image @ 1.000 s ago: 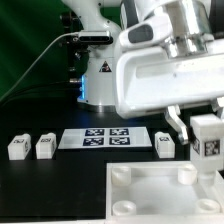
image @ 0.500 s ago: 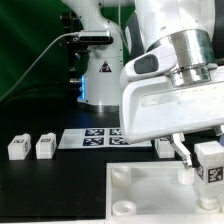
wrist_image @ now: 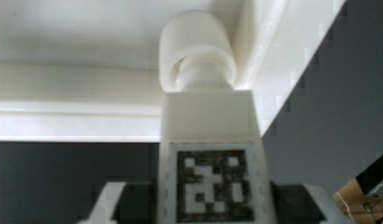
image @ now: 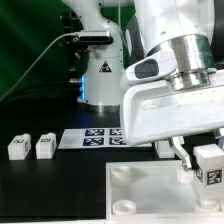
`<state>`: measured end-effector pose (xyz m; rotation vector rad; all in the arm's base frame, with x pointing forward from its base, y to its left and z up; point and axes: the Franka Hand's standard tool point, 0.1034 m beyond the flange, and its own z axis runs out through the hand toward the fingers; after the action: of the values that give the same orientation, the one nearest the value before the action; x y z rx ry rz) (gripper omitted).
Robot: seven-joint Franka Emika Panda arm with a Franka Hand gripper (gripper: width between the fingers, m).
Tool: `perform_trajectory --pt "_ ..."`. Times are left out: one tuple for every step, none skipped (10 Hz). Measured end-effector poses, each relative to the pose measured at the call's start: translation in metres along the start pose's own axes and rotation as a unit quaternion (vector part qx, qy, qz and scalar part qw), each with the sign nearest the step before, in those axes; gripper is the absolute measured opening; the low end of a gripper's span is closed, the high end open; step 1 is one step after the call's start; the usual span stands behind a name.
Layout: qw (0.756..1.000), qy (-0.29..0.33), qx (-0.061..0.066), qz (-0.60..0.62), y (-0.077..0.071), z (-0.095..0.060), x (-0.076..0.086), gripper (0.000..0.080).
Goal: Assemble one leg
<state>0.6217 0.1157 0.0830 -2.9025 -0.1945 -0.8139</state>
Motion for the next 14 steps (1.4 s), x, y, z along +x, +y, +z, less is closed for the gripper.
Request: perform_trajectory --pt "1.000 0.007 -0.001 0.001 0.0008 0.0014 0.0000 0.0290" --pt "1.000 0.010 -0.003 0.003 0.0023 0.0059 -0.0044 0.0290" --pt "1.000 0.020 -0.004 0.005 0.0026 0.0066 -0.0033 0.0290" --pt "1.000 0.024 -0.005 0.007 0.0026 0.0066 -0.0035 0.0290" --pt "1.000 0.024 -0.005 0.009 0.0026 0.0066 -0.0035 0.0290" --pt "1.000 0.024 -0.005 0.009 0.0026 0.0066 -0.0034 0.0290" --pt "1.000 0.022 -0.005 0.011 0.0024 0.0066 -0.0031 0.0290" --pt "1.000 0.021 -0.007 0.021 0.0022 0.0065 -0.0028 0.0290" --pt "0.999 0.021 -0.009 0.025 0.0023 0.0065 -0.0028 0.0290" --pt "0.999 0.021 -0.009 0.025 0.0028 0.0066 -0.0030 0.0341" --pt "0.999 0.021 -0.009 0.025 0.0028 0.0067 -0.0031 0.0341" --pt "0.999 0.021 -0.009 0.025 0.0029 0.0067 -0.0032 0.0511" --pt "0.999 0.021 -0.009 0.025 0.0029 0.0067 -0.0032 0.0605" --pt "0.999 0.021 -0.009 0.025 0.0029 0.0067 -0.0032 0.0605"
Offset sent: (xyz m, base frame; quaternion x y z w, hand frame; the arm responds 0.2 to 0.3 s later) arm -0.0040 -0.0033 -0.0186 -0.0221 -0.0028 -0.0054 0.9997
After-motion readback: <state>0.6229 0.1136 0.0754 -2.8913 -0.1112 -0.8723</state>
